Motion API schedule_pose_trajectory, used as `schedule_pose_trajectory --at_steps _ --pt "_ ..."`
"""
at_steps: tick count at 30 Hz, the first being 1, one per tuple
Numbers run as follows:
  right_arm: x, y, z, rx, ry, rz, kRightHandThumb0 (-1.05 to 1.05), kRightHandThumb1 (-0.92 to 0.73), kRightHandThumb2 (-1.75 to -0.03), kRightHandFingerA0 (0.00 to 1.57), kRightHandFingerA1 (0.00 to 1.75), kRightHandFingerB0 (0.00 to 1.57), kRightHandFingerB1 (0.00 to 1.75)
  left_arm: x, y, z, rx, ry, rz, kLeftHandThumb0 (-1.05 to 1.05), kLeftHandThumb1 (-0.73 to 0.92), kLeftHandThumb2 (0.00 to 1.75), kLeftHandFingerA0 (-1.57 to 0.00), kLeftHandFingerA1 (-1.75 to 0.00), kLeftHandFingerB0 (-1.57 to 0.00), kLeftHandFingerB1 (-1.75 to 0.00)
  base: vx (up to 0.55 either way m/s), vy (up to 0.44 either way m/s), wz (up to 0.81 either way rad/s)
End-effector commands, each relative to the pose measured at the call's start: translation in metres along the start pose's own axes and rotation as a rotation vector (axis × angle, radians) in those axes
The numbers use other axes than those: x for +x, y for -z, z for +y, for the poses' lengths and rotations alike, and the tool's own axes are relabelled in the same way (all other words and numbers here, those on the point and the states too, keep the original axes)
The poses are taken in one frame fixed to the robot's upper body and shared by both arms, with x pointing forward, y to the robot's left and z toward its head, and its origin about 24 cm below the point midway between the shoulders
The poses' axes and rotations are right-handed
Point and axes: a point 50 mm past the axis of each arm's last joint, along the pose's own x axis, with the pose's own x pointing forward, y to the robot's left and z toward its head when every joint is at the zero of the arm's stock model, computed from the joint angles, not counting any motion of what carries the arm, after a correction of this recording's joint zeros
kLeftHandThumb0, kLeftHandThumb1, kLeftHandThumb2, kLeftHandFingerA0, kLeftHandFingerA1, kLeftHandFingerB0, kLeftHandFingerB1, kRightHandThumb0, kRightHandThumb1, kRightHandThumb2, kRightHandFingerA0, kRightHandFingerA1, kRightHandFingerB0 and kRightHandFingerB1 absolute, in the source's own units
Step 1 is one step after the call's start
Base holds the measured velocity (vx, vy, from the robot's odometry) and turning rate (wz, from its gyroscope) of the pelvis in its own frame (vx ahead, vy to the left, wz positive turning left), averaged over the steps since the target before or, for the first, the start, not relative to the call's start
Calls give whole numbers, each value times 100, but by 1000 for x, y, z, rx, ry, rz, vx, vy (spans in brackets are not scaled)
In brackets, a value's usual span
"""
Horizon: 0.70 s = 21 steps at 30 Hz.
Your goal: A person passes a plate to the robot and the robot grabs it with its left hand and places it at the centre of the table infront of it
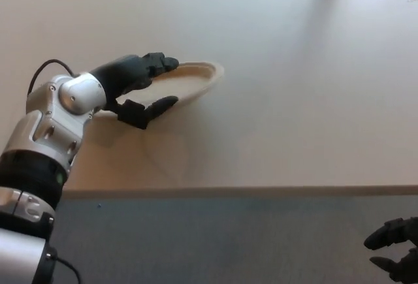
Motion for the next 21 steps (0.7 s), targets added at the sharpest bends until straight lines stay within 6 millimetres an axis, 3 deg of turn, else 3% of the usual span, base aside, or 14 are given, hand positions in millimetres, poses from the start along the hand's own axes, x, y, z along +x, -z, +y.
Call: schedule_pose_trajectory --at_steps 1,4,5,10,11,12,13,14,15,16,18,19,20,21 --pt "-1 -1 -12 5 8 21 -50 -58 -57 68 64 57 53 -1 -3 9 -29 49 31 -52 37 74 0 -10 0 0 0 0 0" --pt "0 -5 -15 3 8 14 -50 -58 -57 68 67 56 54 -2 0 10 -25 28 16 -73 37 56 -2 -24 0 0 0 0 0" --pt "0 -6 -16 6 11 12 -49 -56 -57 67 66 57 54 -2 0 11 -22 24 17 -90 52 92 -2 -8 0 0 0 0 0" --pt "1 -12 -22 6 22 2 -48 -56 -57 72 67 57 55 -5 -2 17 43 12 18 -100 63 108 -9 -21 0 0 0 0 0" --pt "1 -14 -23 8 25 0 -48 -40 -87 73 76 47 62 -5 -2 19 18 -3 18 -102 73 113 -14 -21 0 0 0 0 0" --pt "2 -15 -24 10 26 -1 -48 -40 -87 73 76 47 62 -5 -2 19 7 -9 18 -102 73 113 -14 -21 0 0 0 0 0" --pt "1 -15 -24 9 27 -1 -47 -56 -56 71 66 57 53 -4 -1 19 -13 -13 21 -97 91 80 -7 -28 0 0 0 0 0" --pt "1 -15 -24 9 28 -2 -47 -56 -56 71 66 57 53 -4 0 18 -39 -18 25 -97 91 80 -7 -28 0 0 0 0 0" --pt "2 -17 -25 12 30 -6 -47 -56 -56 71 66 57 54 -5 0 20 -33 -37 21 -96 88 126 0 -16 0 -4 0 0 0" --pt "2 -18 -26 15 31 -11 -49 -41 -86 70 76 48 62 -6 -1 21 -33 -60 -7 -88 85 126 0 -14 0 -11 0 0 0" --pt "2 -18 -26 22 31 -14 -49 -39 -86 70 77 47 62 -8 -4 22 -25 -78 -43 -98 90 128 0 -6 0 -3 0 0 0" --pt "1 -19 -27 13 32 -17 -48 -55 -56 70 67 57 54 -9 -7 24 -46 -105 -62 -97 85 125 0 -6 0 -7 0 0 0" --pt "2 -19 -28 11 33 -13 -48 -41 -87 70 75 48 62 -14 -13 26 -49 -143 -109 -102 83 105 -4 -16 -3 -13 0 0 0" --pt "2 -18 -27 15 33 -7 -48 -41 -87 70 75 48 62 -19 -20 28 -39 -179 -162 -102 83 105 -4 -16 -3 -13 0 0 0"
